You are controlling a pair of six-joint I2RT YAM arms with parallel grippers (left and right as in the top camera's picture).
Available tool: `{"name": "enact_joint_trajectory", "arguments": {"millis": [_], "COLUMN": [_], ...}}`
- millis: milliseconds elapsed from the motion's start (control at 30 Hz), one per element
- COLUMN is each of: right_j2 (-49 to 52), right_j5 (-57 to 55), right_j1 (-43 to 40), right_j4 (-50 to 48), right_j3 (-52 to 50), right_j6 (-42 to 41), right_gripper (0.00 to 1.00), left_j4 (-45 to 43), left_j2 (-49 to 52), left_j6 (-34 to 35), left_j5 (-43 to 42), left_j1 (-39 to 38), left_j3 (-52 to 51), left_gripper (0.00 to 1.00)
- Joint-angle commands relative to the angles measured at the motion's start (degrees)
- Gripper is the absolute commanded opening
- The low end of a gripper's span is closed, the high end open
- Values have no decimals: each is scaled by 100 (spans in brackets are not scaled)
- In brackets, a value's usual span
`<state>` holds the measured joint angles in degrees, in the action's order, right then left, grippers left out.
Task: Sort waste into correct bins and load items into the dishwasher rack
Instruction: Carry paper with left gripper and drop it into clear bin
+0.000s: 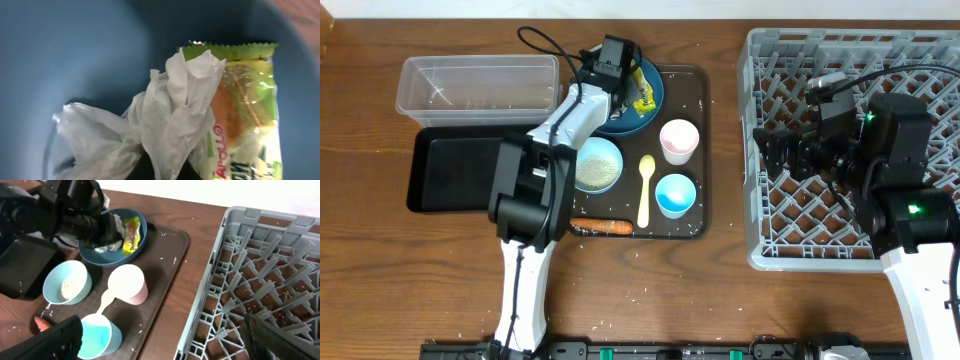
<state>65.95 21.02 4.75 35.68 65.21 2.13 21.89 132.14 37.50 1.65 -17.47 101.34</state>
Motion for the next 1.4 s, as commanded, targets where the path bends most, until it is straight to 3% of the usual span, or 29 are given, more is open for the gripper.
{"name": "enact_joint_trajectory", "arguments": {"millis": [0,233,367,533,800,867,933,1033,1167,1267,1367], "right_j2": [7,7,7,7,7,7,7,7,7,7,7], "right_j5": [26,334,411,411,505,544,542,542,544,549,562], "right_j1": [42,48,48,48,48,48,48,48,48,48,48], "right_j4": [-24,-74,-70,-74,-74,-74,-74,-79,-76,-79,-105], "right_j3": [111,111,109,109,109,111,109,111,111,111,111], "right_j6": [4,7,7,7,4,4,7,7,7,7,7], "right_gripper": [99,99,99,99,99,99,99,99,99,99,99], "left_j4": [166,935,1506,1816,1504,1405,1362,1263,1187,1193,1252], "left_j2": [-953,-2234,-2439,-2293,-1768,-1635,-1519,-1421,-1471,-1639,-1910], "left_j6": [-85,-448,-501,-704,-2317,-2684,-2949,-3209,-3281,-3287,-3545], "left_j5": [-164,553,1110,1102,1104,1104,1102,1102,1099,1027,354], "left_j1": [-26,284,750,1384,1821,1856,1882,1886,1884,1867,1792], "left_j3": [81,79,79,-39,-79,-79,-79,-79,-48,-26,-24], "left_gripper": [6,6,6,6,7,16,38,63,74,76,77]}}
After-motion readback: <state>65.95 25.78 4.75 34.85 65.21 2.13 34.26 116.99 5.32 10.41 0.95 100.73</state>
